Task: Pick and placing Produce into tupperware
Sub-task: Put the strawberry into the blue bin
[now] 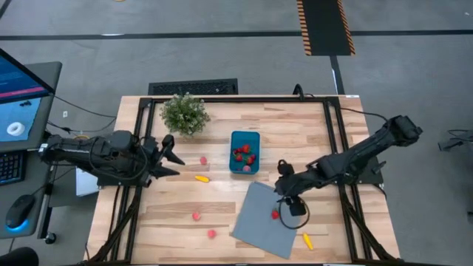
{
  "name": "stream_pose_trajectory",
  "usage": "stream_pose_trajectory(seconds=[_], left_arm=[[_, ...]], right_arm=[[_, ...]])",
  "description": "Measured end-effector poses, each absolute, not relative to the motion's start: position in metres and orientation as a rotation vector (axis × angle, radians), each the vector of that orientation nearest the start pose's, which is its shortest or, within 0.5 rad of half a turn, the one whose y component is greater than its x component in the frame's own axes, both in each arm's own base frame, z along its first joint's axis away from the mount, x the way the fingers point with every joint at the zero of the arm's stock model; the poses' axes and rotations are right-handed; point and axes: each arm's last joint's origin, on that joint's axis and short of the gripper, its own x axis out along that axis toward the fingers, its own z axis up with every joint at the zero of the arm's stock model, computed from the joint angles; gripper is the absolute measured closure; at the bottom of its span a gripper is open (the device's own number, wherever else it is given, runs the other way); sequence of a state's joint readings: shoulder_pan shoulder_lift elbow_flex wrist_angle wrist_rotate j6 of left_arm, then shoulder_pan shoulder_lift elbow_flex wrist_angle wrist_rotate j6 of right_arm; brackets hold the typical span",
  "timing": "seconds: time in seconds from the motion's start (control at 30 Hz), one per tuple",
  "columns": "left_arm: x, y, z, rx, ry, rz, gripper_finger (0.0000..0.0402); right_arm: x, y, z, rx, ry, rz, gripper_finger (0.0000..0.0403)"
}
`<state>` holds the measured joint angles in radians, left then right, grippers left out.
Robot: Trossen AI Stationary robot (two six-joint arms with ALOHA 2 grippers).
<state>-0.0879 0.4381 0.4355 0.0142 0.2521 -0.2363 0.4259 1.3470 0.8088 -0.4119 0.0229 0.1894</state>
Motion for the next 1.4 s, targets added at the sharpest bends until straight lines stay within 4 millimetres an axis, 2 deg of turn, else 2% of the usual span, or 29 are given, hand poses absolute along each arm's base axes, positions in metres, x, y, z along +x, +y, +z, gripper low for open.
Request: stream_pose_trajectory(seconds=[0.23,0.53,0.83,1.4], left_arm=[[0.12,-0.023,0.274,-0.245,0.05,-0.329,0.0234],[0.12,-0.026,0.273,-0.235,0.053,-0.317,0.0234],[0.12,-0.026,0.274,-0.232,0.051,-0.322,0.0234],[0.12,-0.026,0.273,-0.243,0.059,-0.316,0.0234]], right_arm=[[0.243,0.116,0.188,0.008,1.159,0.399,0.0215],[0.25,0.123,0.182,-0.003,1.182,0.487,0.0237],[0.26,0.117,0.157,0.005,1.275,0.471,0.0228],[0.268,0.113,0.16,0.019,1.194,0.495,0.0241]])
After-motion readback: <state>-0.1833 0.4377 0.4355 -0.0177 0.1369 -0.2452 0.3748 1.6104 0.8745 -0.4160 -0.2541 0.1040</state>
